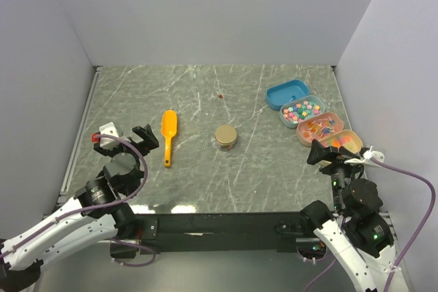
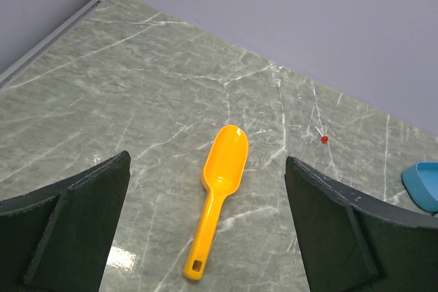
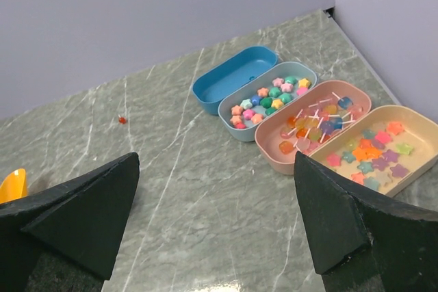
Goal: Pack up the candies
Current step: Reset both arms
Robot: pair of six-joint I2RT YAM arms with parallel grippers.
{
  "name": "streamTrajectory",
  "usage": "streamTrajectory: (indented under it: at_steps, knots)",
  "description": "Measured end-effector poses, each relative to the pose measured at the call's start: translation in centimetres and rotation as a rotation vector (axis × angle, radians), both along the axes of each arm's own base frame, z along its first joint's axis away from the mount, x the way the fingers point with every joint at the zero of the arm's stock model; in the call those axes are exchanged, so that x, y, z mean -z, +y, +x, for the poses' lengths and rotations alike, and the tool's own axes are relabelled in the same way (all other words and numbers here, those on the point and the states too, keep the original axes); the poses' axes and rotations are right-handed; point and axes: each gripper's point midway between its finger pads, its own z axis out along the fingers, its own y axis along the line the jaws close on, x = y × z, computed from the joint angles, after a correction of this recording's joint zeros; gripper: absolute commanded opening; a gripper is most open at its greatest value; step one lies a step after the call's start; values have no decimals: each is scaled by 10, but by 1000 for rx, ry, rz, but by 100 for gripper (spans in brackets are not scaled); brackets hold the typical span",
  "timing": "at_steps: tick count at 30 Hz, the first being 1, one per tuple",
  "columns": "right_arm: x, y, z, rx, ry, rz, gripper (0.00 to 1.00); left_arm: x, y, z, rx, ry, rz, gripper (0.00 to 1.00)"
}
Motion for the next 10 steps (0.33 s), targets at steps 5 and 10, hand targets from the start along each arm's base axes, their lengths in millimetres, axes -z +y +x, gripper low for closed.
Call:
streamTrajectory:
  at_steps: [5,10]
  knots:
    - [0,1,0,-8,-1,1,100,1,-1,0,-7,-3,-26,99]
    - [-1,5,0,-26,-3,1,100,7,1,0,-21,1,-29,99]
